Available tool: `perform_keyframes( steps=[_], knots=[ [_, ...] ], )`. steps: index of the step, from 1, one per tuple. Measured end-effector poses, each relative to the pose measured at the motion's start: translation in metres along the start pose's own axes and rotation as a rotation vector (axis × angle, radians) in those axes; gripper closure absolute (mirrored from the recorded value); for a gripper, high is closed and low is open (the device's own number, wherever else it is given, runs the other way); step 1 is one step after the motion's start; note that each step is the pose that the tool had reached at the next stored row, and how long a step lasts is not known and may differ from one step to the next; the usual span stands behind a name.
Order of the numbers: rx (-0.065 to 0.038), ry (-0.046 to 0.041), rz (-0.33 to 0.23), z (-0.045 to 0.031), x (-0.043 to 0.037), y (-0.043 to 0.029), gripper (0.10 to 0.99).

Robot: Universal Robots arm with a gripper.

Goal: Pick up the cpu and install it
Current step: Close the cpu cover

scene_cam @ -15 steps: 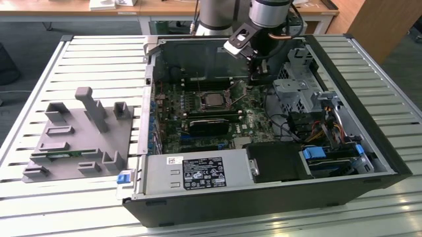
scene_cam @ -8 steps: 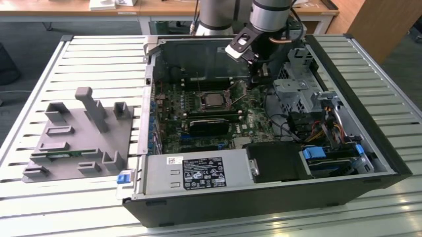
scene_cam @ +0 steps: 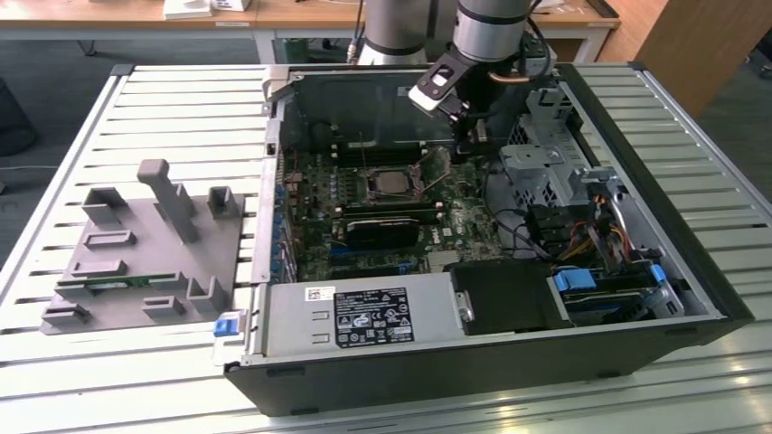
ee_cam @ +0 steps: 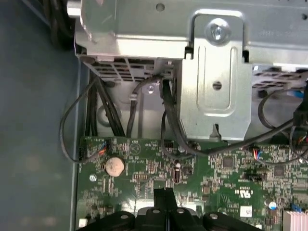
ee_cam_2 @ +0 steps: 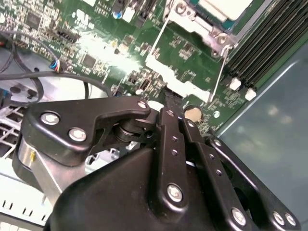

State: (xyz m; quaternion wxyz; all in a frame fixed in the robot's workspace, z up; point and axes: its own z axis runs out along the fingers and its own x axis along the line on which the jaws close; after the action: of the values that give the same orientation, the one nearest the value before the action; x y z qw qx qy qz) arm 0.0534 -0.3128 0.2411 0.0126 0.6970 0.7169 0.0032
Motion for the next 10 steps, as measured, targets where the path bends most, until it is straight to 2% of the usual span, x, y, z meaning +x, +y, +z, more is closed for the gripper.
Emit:
perform_keyframes(
  steps=[5, 10],
  knots=[
    [0.0, 0.0009, 0.0, -0.0004, 0.0002, -0.0104, 0.98],
    [0.0, 0.0019, 0.0, -0.0006, 0.0004, -0.0172, 0.98]
  ],
)
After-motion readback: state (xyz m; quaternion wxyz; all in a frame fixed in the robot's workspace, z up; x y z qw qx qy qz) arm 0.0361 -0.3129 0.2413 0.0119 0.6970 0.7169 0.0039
